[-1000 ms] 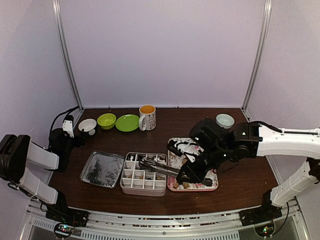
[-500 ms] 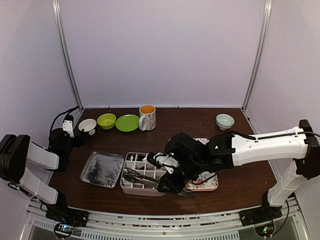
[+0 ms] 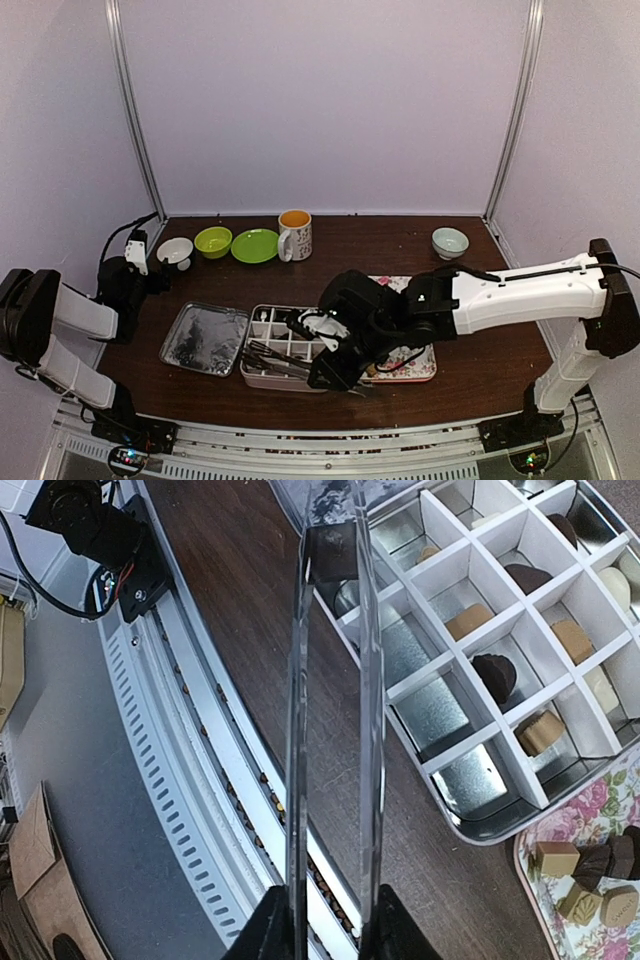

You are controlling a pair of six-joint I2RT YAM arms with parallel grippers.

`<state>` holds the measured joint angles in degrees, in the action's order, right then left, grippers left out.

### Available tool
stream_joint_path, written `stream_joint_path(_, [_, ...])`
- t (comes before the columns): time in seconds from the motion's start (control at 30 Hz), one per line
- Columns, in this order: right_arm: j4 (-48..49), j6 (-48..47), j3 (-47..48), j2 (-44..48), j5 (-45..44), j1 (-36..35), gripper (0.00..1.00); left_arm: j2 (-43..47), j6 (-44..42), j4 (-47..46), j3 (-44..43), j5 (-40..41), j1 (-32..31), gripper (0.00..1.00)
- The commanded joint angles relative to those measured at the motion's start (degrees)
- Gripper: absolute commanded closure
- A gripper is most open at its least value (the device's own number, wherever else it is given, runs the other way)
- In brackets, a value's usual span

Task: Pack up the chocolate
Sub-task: Place the fake chocolate in the empty pocket of the box.

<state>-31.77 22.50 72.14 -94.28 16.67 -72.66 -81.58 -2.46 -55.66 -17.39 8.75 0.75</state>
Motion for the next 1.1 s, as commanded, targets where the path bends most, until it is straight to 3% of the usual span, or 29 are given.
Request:
stream_joint_path(0.0, [0.1, 0.2, 2.3, -0.8, -1.5, -0.3, 0.73, -0.1, 0.4, -3.0, -1.2, 0.1, 0.4, 0.02])
stream_joint_path(0.67, [-0.6, 0.2, 1.5, 0.8, -5.0, -0.5, 0.63, 0.0, 0.4, -3.0, -1.2, 0.1, 0.3, 0.02])
stream_joint_path(1.07, [-5.5, 3.0, -2.3, 11.9, -22.9, 0.2, 0.65, -0.1, 0.4, -3.0, -1.2, 0.1, 0.4, 0.02])
